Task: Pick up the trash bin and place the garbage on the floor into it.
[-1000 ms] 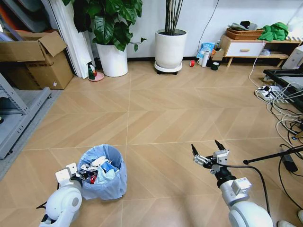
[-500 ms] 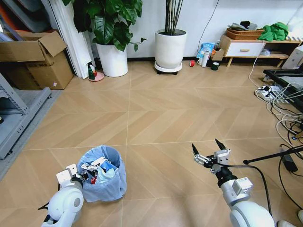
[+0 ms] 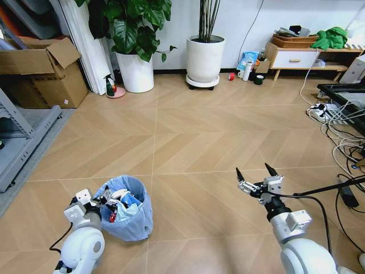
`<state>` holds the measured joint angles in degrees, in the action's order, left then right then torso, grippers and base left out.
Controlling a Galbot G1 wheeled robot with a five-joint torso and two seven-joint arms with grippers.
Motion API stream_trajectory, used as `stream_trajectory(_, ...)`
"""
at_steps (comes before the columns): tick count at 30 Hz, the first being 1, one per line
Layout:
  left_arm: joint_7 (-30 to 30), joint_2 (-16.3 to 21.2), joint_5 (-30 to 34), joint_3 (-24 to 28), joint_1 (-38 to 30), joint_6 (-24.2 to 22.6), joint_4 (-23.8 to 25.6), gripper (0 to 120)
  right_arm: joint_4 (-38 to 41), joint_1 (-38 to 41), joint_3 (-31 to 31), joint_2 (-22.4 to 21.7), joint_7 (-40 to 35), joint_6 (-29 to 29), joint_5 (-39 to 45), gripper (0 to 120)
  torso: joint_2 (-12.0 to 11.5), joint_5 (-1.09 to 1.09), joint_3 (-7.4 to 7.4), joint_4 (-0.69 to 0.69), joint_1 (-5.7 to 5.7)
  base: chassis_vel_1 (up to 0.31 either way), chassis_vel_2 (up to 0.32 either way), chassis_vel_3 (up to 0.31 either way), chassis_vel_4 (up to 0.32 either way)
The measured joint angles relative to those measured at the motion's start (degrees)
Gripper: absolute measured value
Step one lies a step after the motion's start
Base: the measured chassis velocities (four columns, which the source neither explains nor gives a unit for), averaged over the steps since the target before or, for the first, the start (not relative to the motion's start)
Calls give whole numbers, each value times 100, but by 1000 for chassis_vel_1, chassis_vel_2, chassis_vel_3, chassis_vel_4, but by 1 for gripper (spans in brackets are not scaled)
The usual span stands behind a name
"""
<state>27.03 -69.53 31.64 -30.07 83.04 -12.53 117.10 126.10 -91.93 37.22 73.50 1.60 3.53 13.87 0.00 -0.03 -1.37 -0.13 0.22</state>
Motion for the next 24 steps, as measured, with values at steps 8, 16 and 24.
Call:
stream_trajectory(8, -1388, -464, -1729, -109, 777, 407, 1007, 113, 501, -61, 648, 246, -153, 554, 333, 100, 0, -1, 0, 0, 0, 0, 0, 0, 0)
stream_trajectory(16, -2080, -802, -2474, 79, 1377, 672, 1600, 113, 921, -306, 977, 497, -256, 634, 473, 100, 0, 0, 1, 0, 0, 0, 0, 0, 0)
stream_trajectory(24, -2025, -983, -2629, 313, 1721, 481, 1964, 101, 1204, -574, 1247, 801, 180, 370, 284, 100, 0, -2, 1, 0, -1, 0, 0, 0, 0)
